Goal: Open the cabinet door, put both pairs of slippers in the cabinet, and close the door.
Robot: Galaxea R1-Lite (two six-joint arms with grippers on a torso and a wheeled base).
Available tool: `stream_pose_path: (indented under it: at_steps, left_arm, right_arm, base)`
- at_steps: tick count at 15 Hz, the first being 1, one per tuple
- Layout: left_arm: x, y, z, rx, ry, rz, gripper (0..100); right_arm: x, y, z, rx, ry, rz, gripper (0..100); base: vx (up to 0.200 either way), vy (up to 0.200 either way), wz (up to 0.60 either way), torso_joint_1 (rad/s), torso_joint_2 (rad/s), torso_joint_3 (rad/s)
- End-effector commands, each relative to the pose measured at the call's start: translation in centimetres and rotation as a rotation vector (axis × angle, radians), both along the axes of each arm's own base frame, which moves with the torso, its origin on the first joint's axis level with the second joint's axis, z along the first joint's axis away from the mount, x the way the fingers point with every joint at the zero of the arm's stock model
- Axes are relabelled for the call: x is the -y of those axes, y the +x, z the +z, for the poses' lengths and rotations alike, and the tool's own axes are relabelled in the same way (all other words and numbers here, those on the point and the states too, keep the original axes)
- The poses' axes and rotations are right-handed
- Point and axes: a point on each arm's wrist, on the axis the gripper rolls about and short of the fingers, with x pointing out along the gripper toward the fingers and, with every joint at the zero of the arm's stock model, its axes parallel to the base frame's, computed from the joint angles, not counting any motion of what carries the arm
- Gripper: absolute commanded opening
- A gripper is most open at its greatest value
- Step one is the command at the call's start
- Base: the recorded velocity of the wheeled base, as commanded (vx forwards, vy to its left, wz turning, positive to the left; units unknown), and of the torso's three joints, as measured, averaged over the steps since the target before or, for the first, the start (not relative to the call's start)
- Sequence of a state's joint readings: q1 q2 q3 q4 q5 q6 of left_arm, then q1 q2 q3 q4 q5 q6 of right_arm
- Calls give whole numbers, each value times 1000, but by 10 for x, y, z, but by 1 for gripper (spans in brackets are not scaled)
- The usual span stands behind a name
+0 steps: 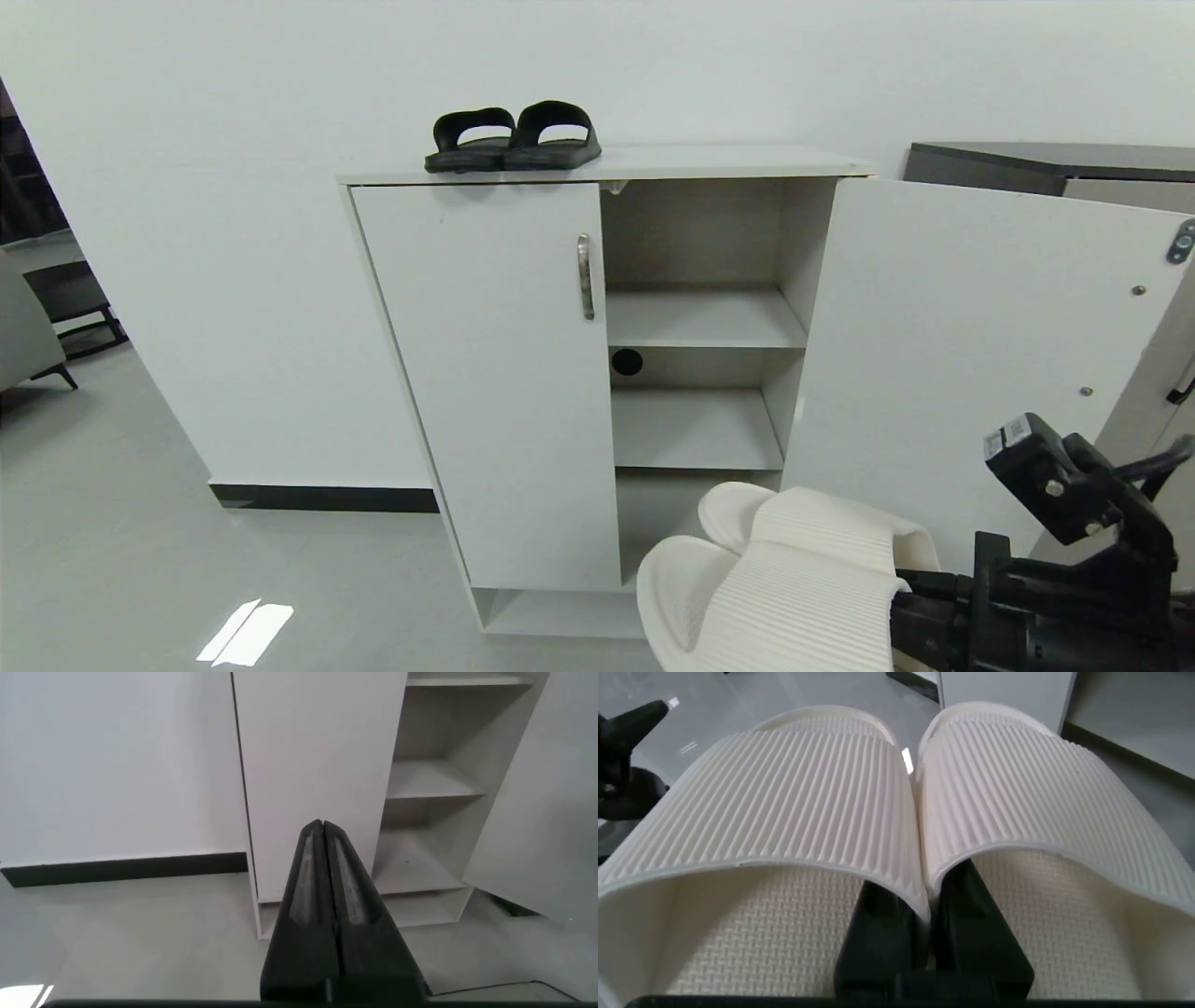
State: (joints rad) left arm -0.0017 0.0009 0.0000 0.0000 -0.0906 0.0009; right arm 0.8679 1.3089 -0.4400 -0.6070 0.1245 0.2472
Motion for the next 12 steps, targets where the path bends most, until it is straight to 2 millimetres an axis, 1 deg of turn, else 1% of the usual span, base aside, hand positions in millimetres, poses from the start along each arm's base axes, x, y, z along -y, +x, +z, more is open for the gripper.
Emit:
stream_pose_path:
  at_steps: [1,2,3,4,5,6,8,9,11,12]
  left_arm:
    - [0,0,0,-1,8,-6,0]
    - [0,0,0,-1,11,-6,0]
    - [0,0,0,-1,13,-6,0]
    - [0,0,0,1,14,-7,0]
    - [0,0,0,-1,13,-9,0]
    - [0,0,0,-1,11,-7,0]
    - [0,0,0,1,19,-9,0]
    - [0,0,0,1,21,-9,0]
    - [0,0,0,1,21,-7,0]
    - [0,0,0,1,21,-7,0]
  right_arm:
    - [-7,3,-6,-33,-19,-4,0]
    - [-14,4,-12,-74,-28,-8,0]
    - [-26,5,-23,-142,-45,-40,0]
    - [-37,6,-26,-159,-34,-73,0]
    - [-50,11,-28,-162,-13,-126,0]
    - [-63,18,-30,-157,8,-177,0]
    - [-83,33,-44,-137,-34,-302,0]
    - [-90,41,-52,-124,-62,-370,0]
    - [-101,57,-63,-118,-90,-443,0]
    - [-106,63,-65,-104,-95,-481,0]
  base:
    - [0,0,0,0,0,0]
    - [0,0,0,0,0,0]
    - [0,0,0,0,0,0]
    - [0,0,0,0,0,0]
    - [0,0,0,0,0,0]
    - [0,0,0,0,0,0]
    - [0,0,0,0,0,0]
    - [0,0,0,0,0,0]
    - [0,0,0,0,0,0]
    - [0,0,0,0,0,0]
